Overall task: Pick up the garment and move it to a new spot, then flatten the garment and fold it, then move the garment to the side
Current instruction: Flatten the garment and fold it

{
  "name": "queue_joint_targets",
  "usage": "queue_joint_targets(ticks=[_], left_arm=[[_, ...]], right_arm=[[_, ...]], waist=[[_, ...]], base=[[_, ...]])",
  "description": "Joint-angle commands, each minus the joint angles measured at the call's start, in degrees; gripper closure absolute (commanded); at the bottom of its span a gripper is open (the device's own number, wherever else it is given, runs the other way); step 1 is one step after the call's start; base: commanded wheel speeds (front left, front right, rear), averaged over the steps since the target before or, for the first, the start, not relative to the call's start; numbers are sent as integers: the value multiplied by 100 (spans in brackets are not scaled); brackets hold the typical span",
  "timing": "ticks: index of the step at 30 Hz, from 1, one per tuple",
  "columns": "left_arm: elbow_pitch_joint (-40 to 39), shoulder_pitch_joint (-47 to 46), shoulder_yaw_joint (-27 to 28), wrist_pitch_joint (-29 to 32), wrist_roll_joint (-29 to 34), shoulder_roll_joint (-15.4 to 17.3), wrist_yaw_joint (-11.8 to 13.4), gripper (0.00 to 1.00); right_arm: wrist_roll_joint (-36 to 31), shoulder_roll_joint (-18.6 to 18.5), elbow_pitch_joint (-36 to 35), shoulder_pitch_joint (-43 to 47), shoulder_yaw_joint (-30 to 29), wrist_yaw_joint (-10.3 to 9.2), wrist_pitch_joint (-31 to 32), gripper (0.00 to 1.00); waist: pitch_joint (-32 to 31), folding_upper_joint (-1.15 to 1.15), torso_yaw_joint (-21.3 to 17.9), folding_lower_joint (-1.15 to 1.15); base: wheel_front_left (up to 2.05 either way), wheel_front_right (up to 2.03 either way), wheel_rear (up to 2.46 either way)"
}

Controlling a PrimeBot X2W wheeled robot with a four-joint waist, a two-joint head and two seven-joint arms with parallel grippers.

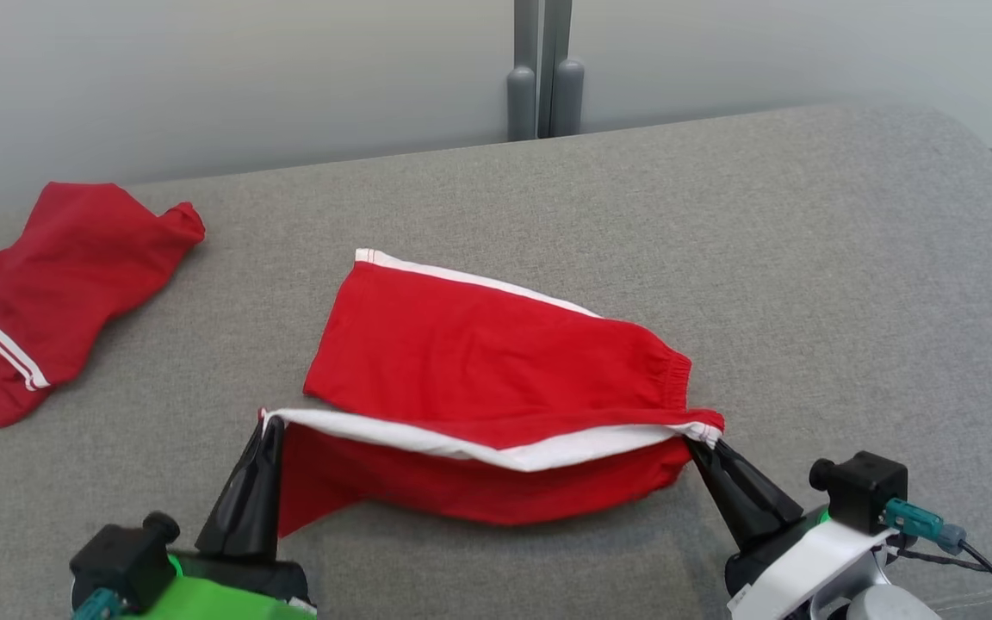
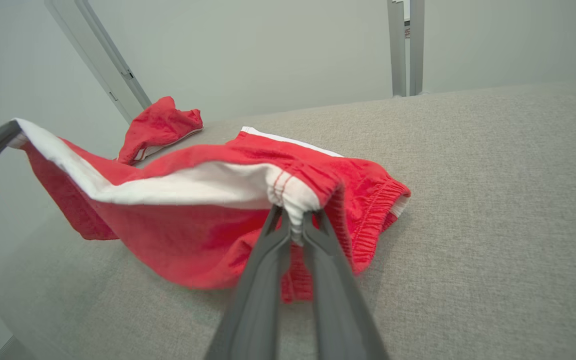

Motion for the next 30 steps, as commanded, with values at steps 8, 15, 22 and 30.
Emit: queue_joint_targets(ticks=[8, 15, 22, 30], left_arm=[[1092, -1491, -277, 120, 81, 283, -104, 100], [2097, -2706, -447, 104, -138, 394, -130, 100], [3110, -3858, -845, 165, -282, 530, -138, 100], [3980, -4740, -1225, 306, -493, 681, -138, 100]], right_arm=[[59, 291, 473, -658, -59, -1, 66, 100], [99, 697, 987, -1258, -283, 0, 143, 100], [102, 989, 1535, -1927, -278, 0, 161, 100], [34, 1202, 2170, -2550, -238, -1, 202, 100]], waist=[[536, 0, -84, 0], [1123, 0, -275, 0], [1646, 0, -424, 0], [1961, 0, -546, 0]], base=[[0, 0, 0], [0, 0, 0], [0, 0, 0], [0, 0, 0]])
